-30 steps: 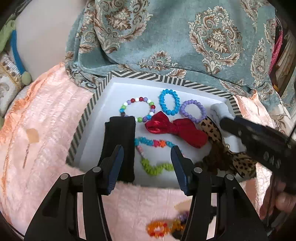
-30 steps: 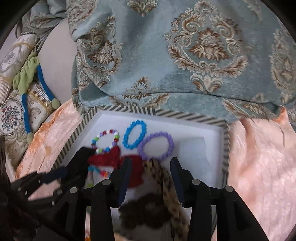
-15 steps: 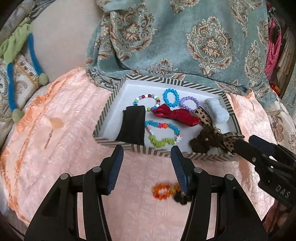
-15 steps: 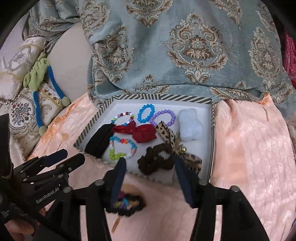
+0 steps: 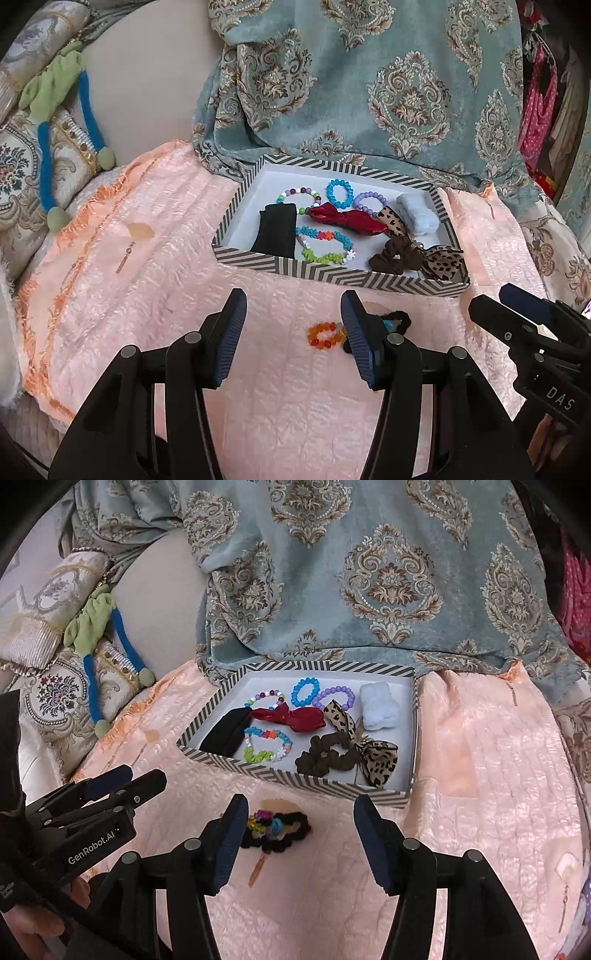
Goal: Organize jewelry
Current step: 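Move both tools back over the orange bracelet and black scrunchie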
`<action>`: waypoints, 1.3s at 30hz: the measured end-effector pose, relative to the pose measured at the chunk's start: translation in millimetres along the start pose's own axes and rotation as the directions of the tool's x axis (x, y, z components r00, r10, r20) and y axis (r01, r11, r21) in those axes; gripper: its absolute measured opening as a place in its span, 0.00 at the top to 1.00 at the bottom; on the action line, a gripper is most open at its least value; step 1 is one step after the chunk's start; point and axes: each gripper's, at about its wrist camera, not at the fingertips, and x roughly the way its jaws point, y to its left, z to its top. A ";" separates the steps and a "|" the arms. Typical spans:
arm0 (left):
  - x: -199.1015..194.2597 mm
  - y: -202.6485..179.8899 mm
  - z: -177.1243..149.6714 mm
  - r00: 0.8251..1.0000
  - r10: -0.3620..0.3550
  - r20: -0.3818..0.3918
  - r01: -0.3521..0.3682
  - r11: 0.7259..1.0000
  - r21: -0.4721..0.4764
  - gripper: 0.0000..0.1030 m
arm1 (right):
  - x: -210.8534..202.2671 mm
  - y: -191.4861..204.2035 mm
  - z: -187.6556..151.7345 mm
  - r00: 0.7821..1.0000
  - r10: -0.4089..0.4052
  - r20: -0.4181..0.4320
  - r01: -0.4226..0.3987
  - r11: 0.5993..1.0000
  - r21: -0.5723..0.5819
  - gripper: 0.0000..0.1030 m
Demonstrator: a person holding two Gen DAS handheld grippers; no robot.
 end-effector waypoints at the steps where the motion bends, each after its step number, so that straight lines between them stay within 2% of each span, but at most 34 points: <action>1: -3.3 -0.6 -1.2 1.000 0.000 0.004 0.000 1.000 0.001 0.49 | -3.0 1.0 -1.2 1.000 0.001 0.002 -0.001 1.000 -0.002 0.45; 16: -25.0 -9.9 -10.0 0.999 0.006 0.041 -0.007 1.000 0.031 0.49 | -29.3 11.9 -13.8 0.999 0.018 0.028 -0.017 0.999 -0.039 0.40; 39: -8.6 -7.8 -11.0 1.000 0.009 0.005 -0.010 1.000 0.022 0.49 | -14.5 4.9 -16.7 1.000 0.022 -0.014 -0.023 0.999 -0.025 0.40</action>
